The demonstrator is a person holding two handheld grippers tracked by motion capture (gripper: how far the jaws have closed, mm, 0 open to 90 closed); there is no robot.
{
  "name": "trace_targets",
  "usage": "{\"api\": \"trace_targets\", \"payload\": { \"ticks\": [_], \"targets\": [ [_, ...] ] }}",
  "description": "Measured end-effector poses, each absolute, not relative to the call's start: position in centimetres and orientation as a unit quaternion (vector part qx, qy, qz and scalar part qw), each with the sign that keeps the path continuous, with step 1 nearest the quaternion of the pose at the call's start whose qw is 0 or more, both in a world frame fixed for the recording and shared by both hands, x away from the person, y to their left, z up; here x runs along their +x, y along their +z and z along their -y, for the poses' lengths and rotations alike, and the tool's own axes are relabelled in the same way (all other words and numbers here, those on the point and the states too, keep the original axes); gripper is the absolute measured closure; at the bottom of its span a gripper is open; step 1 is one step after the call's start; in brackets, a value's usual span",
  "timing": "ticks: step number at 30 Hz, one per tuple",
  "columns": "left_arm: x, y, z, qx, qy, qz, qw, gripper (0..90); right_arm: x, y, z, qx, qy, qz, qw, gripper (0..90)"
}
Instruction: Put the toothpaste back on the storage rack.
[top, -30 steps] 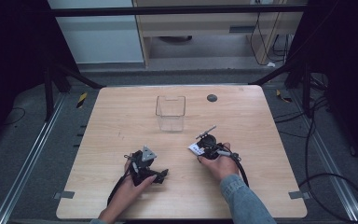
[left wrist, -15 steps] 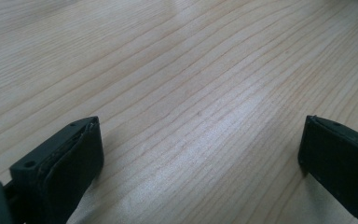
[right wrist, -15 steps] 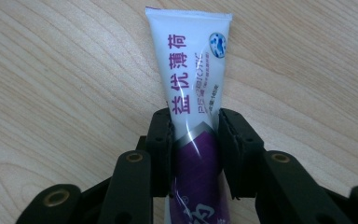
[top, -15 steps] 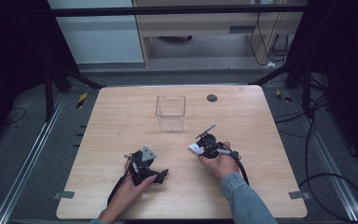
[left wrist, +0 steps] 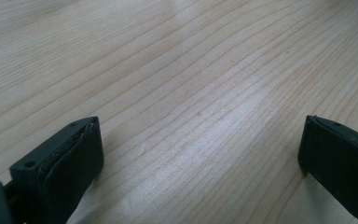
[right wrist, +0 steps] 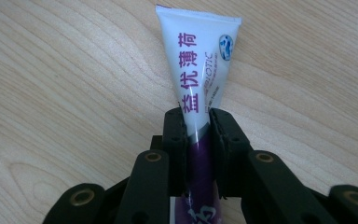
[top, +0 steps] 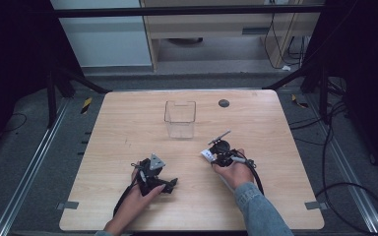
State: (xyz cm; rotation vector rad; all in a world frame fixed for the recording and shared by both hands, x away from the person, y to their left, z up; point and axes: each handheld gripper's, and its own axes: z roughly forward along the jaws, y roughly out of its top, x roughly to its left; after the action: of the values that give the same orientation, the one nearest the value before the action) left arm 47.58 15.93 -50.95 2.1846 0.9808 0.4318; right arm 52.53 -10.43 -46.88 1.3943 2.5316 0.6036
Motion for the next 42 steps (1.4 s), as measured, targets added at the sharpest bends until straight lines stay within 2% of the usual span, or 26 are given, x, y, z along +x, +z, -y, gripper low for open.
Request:
{"api": "trace_targets", "payload": {
  "ticks": [20,35,42],
  "targets": [
    [47.6,-51.0,-15.9,0.842,0.166,-0.378,0.347,0.0,51.7,-46.1,11.9,0.476,0.261,-0.834,0.099,79.1],
    [47.6,-51.0,-15.9,0.842,0.167,-0.378,0.347,0.0,50.7,-44.4,13.8,0.469,0.338,-0.804,0.14,79.3],
    [47.6,-50.9,-15.9,0.842,0.167,-0.378,0.347,0.0,50.3,-43.6,15.3,0.484,0.376,-0.777,0.144,79.4]
  ]
}}
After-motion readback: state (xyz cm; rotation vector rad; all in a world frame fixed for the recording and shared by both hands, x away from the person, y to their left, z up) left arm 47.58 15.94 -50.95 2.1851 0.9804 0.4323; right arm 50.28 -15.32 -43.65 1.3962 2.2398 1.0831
